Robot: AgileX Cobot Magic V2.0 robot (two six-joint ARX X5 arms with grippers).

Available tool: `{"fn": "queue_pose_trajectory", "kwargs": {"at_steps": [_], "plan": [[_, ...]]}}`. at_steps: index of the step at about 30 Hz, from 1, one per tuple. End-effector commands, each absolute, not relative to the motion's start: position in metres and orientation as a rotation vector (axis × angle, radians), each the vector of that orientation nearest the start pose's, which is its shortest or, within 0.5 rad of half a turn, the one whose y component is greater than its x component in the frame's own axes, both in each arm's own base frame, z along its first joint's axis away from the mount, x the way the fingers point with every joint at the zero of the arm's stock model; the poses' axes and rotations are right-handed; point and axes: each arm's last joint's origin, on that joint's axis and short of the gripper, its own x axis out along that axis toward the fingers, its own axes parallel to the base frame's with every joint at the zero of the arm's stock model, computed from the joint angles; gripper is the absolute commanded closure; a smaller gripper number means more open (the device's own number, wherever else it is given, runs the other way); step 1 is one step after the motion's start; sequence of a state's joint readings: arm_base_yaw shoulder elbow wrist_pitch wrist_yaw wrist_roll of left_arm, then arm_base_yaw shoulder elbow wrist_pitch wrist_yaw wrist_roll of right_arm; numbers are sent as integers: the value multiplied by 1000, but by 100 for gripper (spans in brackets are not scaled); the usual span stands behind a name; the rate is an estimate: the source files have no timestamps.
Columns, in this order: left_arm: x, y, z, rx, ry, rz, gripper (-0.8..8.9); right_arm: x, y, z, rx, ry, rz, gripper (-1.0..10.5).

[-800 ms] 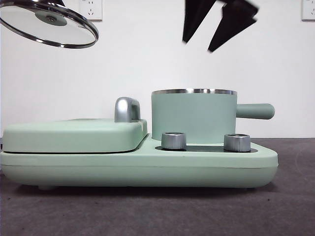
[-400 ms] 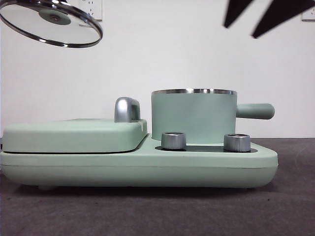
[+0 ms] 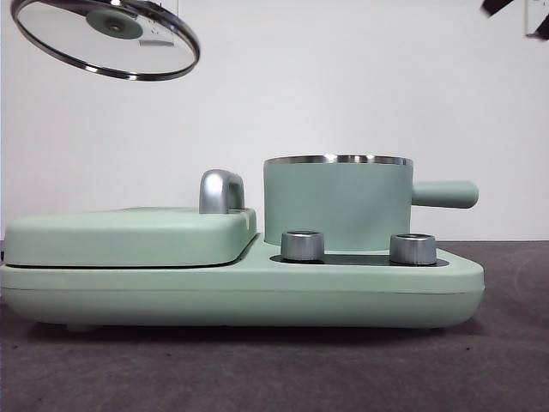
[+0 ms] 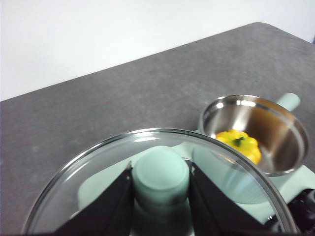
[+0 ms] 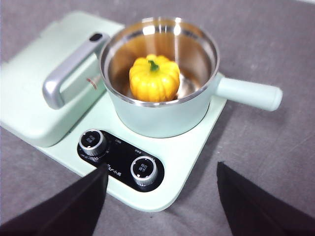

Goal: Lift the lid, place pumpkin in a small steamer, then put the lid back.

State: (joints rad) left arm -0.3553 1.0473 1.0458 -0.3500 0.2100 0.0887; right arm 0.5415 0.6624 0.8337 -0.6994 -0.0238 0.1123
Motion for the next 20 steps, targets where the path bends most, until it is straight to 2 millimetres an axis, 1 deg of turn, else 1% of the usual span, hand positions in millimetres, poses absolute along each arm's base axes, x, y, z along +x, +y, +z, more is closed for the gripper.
{"fn": "queue_pose_trajectory", "kwargs": {"at_steps": [1,5,9,16,20], "plan": [[209,-91,363,109,301,-613,798,98,60,319,-13,520,510,610],[210,-105,358,119,317,-666,798,84,50,317,-25,521,468,610],[215,-123,351,129,322,-720,798,75,44,315,-37,535,442,610],[229,-158,340,128,265,-804,798,72,42,316,-34,526,443,610],[242,-178,332,74,218,-831,798,72,42,316,-34,526,443,610]]}}
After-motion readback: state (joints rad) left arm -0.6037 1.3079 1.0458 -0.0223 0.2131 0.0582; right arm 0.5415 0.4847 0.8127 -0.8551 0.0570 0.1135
